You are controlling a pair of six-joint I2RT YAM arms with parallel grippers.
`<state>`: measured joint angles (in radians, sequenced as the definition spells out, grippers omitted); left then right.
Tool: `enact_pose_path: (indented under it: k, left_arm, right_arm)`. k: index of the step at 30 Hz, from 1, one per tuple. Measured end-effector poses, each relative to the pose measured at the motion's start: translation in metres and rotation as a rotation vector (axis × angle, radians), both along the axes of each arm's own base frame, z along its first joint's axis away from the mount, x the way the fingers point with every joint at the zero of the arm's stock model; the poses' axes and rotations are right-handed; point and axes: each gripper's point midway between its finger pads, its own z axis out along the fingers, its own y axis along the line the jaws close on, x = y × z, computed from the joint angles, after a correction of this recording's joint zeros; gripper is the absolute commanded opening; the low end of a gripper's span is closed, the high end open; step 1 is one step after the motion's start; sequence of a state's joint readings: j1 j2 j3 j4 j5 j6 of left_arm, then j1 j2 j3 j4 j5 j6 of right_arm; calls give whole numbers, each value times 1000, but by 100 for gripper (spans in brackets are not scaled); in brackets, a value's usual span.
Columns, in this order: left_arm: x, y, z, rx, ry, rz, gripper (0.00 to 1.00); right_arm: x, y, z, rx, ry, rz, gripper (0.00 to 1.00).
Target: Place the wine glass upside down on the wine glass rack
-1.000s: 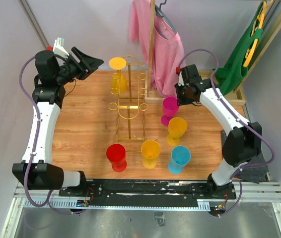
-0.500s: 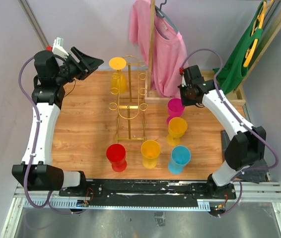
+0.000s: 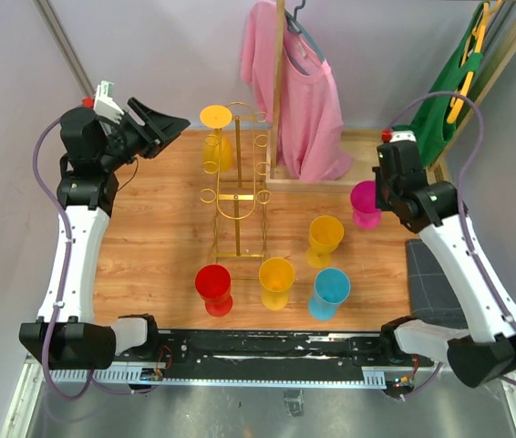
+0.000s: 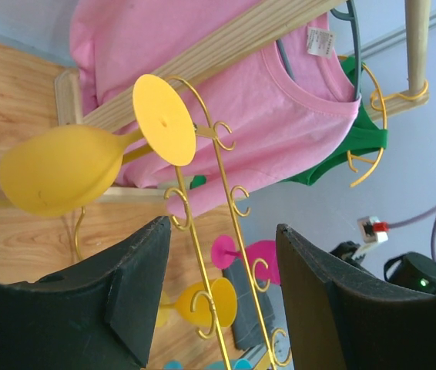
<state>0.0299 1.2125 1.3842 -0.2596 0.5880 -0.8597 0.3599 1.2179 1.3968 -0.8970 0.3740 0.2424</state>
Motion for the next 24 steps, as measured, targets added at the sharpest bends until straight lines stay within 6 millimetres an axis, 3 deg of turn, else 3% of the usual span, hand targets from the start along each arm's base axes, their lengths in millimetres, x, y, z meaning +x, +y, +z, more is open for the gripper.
enact_pose_path:
  k: [7,12,18,24]
  left_arm:
    - [-8,-2,8,-19,-13,-7,62]
    - [-22,-5,22,-38,-56,-22,62]
    - [-33,-9,30,-74,-82,-47,62]
    - [-35,-14,35,-143,-78,-75,62]
  right_arm:
    - [-44,-32,47,12,-175,-93,1]
    - [-64,-36,102,109,-381,-88,1]
    - [-71,-16,187,292,-642,29,1]
    - [-69,40,256,533,-837,293,1]
